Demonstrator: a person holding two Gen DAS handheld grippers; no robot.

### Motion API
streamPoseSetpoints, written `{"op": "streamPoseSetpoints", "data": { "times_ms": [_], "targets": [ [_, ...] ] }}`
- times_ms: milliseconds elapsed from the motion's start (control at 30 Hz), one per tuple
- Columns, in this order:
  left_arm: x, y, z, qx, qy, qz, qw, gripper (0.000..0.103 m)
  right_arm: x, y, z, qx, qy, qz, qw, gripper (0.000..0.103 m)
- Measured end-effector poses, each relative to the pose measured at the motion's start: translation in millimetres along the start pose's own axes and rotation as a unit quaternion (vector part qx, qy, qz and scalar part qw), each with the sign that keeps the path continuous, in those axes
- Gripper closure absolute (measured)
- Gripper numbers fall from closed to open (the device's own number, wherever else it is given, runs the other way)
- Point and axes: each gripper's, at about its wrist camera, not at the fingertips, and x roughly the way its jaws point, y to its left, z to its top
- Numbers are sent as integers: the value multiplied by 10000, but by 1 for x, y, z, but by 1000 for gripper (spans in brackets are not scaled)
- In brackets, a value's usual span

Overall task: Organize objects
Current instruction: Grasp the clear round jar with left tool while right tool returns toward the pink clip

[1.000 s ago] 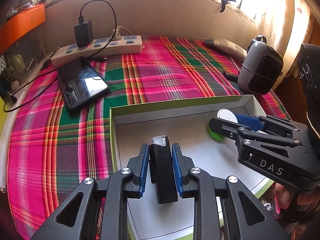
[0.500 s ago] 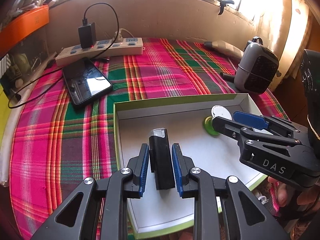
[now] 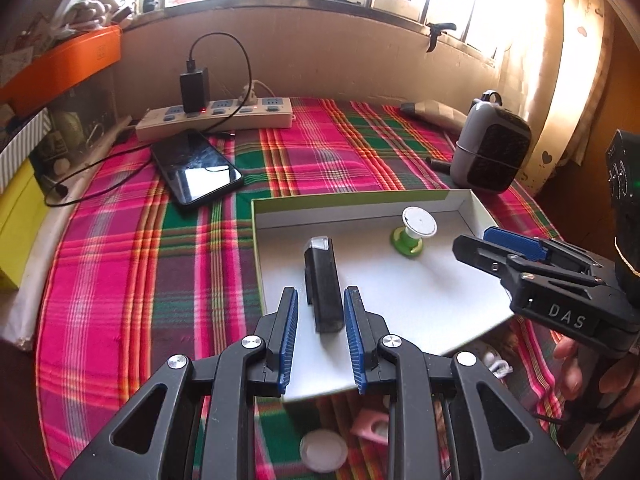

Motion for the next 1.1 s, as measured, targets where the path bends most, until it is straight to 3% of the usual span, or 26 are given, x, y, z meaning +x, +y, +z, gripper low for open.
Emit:
{"op": "streamPoseSetpoints", "data": {
  "times_ms": [533,1100],
  "targets": [
    [-37,10,-47,-69,-90,-56,9999,81,-46,5,-44,-245,-243,94,9994,52],
    [-30,6,-84,-36,203,-409,9990,81,-64,10,-102,-264,-111,179,9994,52]
  ]
}}
